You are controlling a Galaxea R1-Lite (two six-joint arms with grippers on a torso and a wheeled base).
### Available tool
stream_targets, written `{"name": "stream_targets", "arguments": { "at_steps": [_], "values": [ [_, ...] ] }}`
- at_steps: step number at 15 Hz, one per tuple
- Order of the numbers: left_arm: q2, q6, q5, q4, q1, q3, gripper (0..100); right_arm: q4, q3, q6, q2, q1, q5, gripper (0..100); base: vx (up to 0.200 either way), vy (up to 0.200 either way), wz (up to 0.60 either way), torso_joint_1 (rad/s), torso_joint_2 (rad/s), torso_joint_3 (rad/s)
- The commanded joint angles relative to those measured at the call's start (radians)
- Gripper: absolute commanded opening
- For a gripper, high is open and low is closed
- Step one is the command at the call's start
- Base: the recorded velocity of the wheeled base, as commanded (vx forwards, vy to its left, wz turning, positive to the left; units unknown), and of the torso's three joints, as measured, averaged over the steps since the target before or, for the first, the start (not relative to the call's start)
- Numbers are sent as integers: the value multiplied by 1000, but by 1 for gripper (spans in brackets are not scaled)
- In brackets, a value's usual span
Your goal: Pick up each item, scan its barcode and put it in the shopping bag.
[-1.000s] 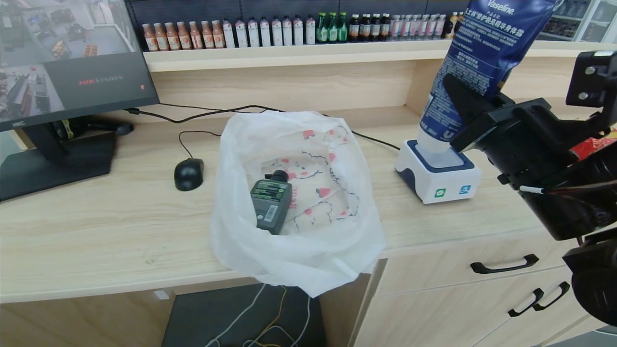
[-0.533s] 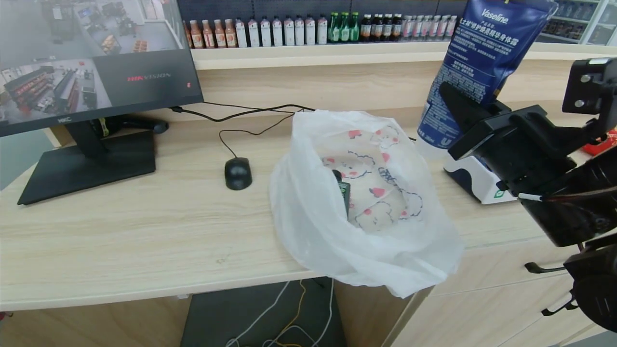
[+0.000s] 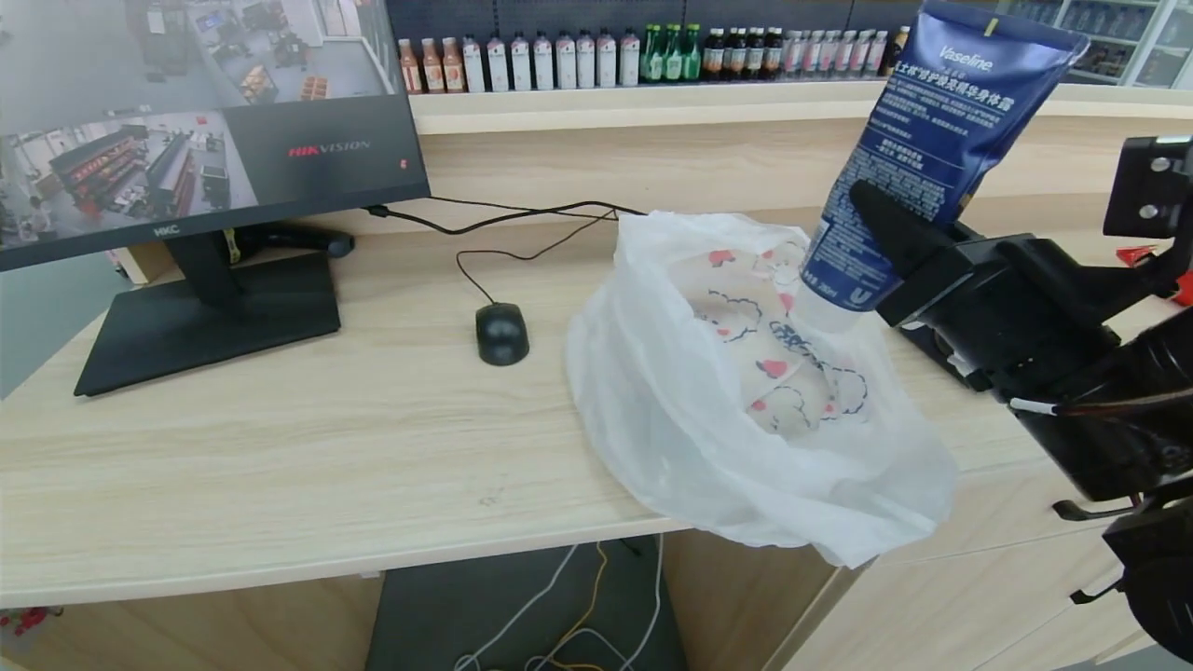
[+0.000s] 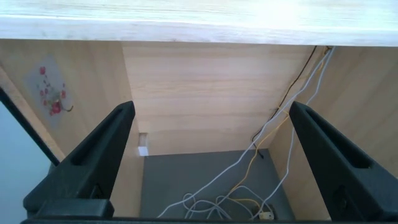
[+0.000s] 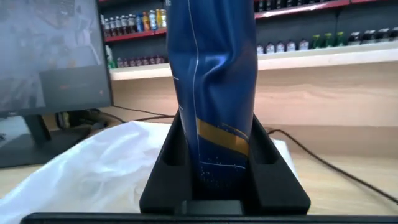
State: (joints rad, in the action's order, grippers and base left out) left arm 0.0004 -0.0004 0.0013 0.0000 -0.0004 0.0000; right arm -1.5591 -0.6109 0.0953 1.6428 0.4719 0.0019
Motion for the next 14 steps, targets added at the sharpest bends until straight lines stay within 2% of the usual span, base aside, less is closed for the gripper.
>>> {"name": "stream_targets", "arguments": {
  "at_steps": [1,5,8,11,14],
  "values": [
    [0,0,0,0,0,0,100,-7,0,66,5,-6,-2,0,0,0,0,0,0,0],
    [0,-1,0,0,0,0,100,1,-87,323,42,10,40,0,0,0,0,0,0,0],
    [0,0,0,0,0,0,100,5,-101,428,88,-13,50,0,0,0,0,0,0,0],
    [0,-1,0,0,0,0,100,113,-135,610,98,-10,66,0,0,0,0,0,0,0],
    [0,0,0,0,-1,0,100,269,-182,728,51,-10,148,0,0,0,0,0,0,0]
  ]
}}
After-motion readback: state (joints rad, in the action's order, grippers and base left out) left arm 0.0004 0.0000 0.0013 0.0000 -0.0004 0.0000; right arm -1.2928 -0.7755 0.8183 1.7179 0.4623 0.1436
